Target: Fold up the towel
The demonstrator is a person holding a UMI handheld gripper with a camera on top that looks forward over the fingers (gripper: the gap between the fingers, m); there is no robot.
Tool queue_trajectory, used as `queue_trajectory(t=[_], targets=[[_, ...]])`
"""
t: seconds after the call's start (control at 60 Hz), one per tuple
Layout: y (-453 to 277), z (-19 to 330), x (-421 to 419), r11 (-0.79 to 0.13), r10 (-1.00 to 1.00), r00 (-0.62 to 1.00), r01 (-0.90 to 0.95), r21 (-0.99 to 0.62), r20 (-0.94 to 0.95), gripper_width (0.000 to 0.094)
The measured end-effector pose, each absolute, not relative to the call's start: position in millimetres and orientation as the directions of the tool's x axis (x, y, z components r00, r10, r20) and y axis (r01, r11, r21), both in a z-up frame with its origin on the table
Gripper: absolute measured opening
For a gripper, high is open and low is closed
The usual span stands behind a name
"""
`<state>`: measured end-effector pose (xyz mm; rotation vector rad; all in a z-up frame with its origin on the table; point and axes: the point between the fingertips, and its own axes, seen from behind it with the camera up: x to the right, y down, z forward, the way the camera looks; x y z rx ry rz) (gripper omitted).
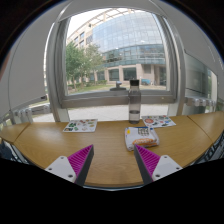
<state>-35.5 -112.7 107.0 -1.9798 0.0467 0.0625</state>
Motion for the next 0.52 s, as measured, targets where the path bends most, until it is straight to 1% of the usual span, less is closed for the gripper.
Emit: queue_trajectory(t=[0.267, 0.333, 0.433, 0.517], targets=[[-132, 124, -39, -0.381, 0.028, 0.998, -0.043, -0.924, -0.059, 0.0818], [-135, 124, -36, -0.391, 0.037, 0.998, -0.034, -0.920, -0.053, 0.0821], [-142, 130, -29, -0.381, 0.045, 0.998, -0.019, -0.924, -0.039, 0.0822], [-143, 129, -30, -0.381, 0.068, 0.997, -0.013, -0.924, -0.042, 0.0820]])
